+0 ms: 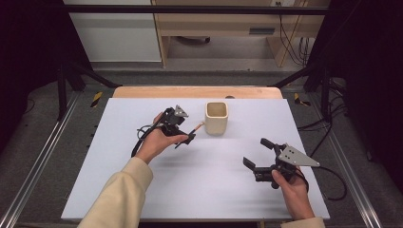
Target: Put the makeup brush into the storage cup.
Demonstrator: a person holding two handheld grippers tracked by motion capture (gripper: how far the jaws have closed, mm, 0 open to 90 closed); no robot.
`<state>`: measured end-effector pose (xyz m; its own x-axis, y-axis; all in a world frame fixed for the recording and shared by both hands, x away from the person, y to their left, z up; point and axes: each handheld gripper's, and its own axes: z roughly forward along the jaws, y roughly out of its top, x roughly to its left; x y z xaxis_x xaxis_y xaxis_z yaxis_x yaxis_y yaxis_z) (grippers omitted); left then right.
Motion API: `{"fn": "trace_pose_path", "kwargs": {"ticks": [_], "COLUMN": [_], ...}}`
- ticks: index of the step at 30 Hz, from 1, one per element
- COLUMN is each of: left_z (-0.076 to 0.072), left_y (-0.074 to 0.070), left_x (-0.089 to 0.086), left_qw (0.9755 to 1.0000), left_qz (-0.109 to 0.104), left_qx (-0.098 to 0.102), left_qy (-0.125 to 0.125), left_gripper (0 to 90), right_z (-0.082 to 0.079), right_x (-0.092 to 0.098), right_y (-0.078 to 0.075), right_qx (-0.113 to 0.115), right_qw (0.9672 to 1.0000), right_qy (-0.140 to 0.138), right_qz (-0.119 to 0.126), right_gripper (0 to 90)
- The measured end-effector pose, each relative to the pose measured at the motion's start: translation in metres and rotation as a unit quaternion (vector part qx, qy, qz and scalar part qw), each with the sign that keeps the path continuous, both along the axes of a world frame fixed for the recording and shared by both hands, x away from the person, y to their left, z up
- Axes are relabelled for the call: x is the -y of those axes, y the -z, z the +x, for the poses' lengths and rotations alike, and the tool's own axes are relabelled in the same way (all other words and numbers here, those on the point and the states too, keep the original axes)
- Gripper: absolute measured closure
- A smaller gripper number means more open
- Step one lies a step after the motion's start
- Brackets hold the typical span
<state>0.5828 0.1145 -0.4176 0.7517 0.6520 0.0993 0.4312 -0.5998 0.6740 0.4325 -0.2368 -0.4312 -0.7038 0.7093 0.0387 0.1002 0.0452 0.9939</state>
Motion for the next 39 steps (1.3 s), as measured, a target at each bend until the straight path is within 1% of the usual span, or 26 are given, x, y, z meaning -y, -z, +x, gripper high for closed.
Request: {"fn": "trace_pose_path", "kwargs": {"ticks": [1, 5, 7, 8, 11, 12, 13, 14, 15, 16, 18, 19, 21, 24, 32, 37, 39], "left_z": [0.001, 0.004, 0.005, 0.006, 0.008, 0.009, 0.01, 0.011, 0.012, 0.012, 0.015, 0.016, 0.018, 0.02, 0.025, 0.026, 0.026], "left_y": [0.001, 0.002, 0.003, 0.002, 0.003, 0.003, 0.004, 0.004, 0.004, 0.005, 0.007, 0.007, 0.009, 0.011, 0.016, 0.019, 0.02], "left_x": [0.001, 0.005, 0.006, 0.009, 0.013, 0.013, 0.015, 0.015, 0.015, 0.017, 0.018, 0.018, 0.019, 0.02, 0.02, 0.02, 0.02], "left_qw": [1.0, 0.9999, 1.0, 0.9999, 0.9998, 0.9998, 0.9999, 0.9997, 0.9997, 0.9998, 0.9997, 0.9995, 0.9997, 0.9996, 0.9992, 0.9991, 0.9991], "left_qz": [-0.001, 0.011, 0.007, 0.011, 0.015, 0.018, 0.014, 0.022, 0.022, 0.018, 0.021, 0.026, 0.023, 0.024, 0.033, 0.034, 0.034], "left_qx": [-0.001, -0.005, -0.004, -0.002, -0.006, -0.005, -0.006, -0.006, -0.007, -0.007, -0.008, -0.012, -0.011, -0.013, -0.022, -0.027, -0.025], "left_qy": [-0.001, 0.003, 0.001, 0.004, 0.007, 0.007, 0.005, 0.009, 0.009, 0.006, 0.005, 0.009, 0.004, 0.003, 0.004, 0.003, 0.001], "left_gripper": [6.8, 8.0, 8.1, 8.3, 8.5, 8.5, 8.5, 8.5, 8.5, 8.5, 8.5, 8.5, 8.4, 8.4, 8.1, 8.6, 9.2], "right_z": [0.0, 0.0, 0.0, 0.0, 0.0, 0.0, 0.0, 0.0, 0.0, 0.0, 0.0, 0.0, 0.0, 0.0, 0.0, 0.0, 0.001], "right_x": [0.0, 0.0, 0.0, 0.0, 0.0, 0.0, 0.0, 0.001, 0.001, 0.001, 0.0, 0.0, 0.0, 0.0, 0.0, 0.0, 0.0], "right_y": [0.0, 0.0, 0.0, 0.0, 0.0, 0.0, 0.0, 0.0, 0.0, 0.0, 0.001, 0.001, 0.001, 0.001, 0.001, 0.002, 0.002], "right_qx": [-0.001, 0.001, -0.001, -0.001, 0.0, -0.001, -0.002, -0.002, -0.002, -0.002, -0.003, -0.004, -0.003, -0.004, -0.003, -0.002, -0.002], "right_qw": [1.0, 1.0, 1.0, 1.0, 1.0, 1.0, 1.0, 1.0, 1.0, 1.0, 1.0, 1.0, 1.0, 1.0, 1.0, 1.0, 1.0], "right_qy": [0.0, -0.001, 0.0, 0.0, -0.001, -0.001, 0.0, 0.0, 0.0, 0.0, 0.0, -0.001, -0.001, -0.002, -0.002, -0.002, -0.002], "right_qz": [0.0, -0.001, 0.0, -0.001, -0.001, 0.0, 0.0, 0.0, 0.0, 0.0, 0.0, 0.0, -0.002, -0.004, -0.004, -0.005, -0.005], "right_gripper": [3.5, 3.5, 3.5, 3.5, 3.5, 3.5, 3.5, 3.5, 3.5, 3.5, 3.5, 3.5, 3.5, 3.5, 3.5, 3.5, 3.5]}}
